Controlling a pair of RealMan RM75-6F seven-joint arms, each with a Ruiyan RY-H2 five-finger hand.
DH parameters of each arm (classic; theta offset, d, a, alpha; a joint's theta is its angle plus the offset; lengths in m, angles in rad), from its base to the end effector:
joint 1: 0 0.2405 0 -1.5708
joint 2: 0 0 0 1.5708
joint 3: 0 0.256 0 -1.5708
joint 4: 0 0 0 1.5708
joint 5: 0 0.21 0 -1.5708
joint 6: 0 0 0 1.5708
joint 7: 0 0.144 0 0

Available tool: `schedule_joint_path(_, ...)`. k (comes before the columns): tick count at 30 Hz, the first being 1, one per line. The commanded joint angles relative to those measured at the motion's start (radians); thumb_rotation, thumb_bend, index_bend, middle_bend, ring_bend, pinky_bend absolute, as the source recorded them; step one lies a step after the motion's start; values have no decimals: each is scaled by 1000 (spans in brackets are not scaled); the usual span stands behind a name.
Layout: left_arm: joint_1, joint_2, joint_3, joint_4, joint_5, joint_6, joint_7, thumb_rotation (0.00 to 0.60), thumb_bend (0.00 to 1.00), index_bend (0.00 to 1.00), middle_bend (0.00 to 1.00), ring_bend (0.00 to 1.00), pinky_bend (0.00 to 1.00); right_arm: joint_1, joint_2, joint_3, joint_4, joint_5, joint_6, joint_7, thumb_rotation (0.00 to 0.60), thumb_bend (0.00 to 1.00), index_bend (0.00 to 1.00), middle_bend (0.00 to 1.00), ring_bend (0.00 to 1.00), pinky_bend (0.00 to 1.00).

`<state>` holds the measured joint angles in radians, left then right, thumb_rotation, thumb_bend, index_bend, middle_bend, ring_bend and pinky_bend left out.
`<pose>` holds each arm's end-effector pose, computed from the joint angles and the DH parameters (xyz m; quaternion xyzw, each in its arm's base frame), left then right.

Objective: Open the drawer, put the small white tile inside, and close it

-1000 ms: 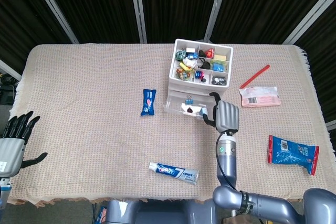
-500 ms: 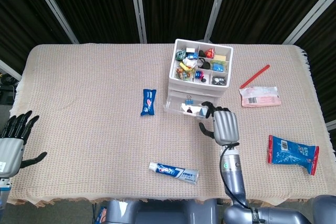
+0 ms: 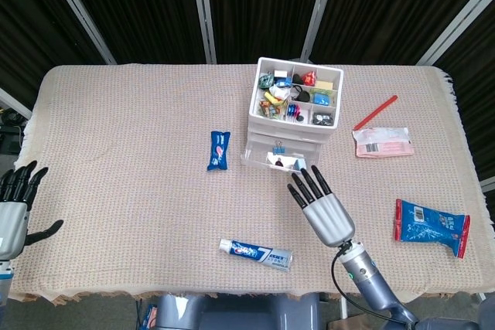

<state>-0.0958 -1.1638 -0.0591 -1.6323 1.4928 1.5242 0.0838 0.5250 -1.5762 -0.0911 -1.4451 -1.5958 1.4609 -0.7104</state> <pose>-0.2992 0.1854 0.1499 -0.5886 -0.3677 -0.3996 0.5989 -0.1806 -0.2457 0.0024 0.7712 -0.0786 0.3767 0.5072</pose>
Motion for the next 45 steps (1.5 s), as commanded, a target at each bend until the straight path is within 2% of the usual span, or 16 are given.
schedule_joint_path(1,1,1,-4,-4,-7,0,3,600,183,86,0,0,0,8,-7,-25,77,-69,-22,-68,600,217,179,54,0,1)
schedule_joint_path(6,2,-2,-8,-5,-10,4,5,600,184,86,0,0,0,24,-38,-25,181,-133,-43,-150,600,219,152,18,0,0)
schedule_joint_path(18,1,-4,-11,-8,-16,-2,10,600,190,86,0,0,0,74,-89,6,284,-195,-147,-288,600,219,149,16,0,0)
schedule_joint_path(31,-1,1,-12,-14,-21,-10,2,600,191,86,0,0,0,80,-164,61,381,-157,-231,-387,600,219,154,16,0,0)
schedule_joint_path(45,-1,5,-11,-22,-26,-18,1,600,190,87,0,0,0,62,-209,116,453,-97,-241,-429,600,219,163,16,0,0)
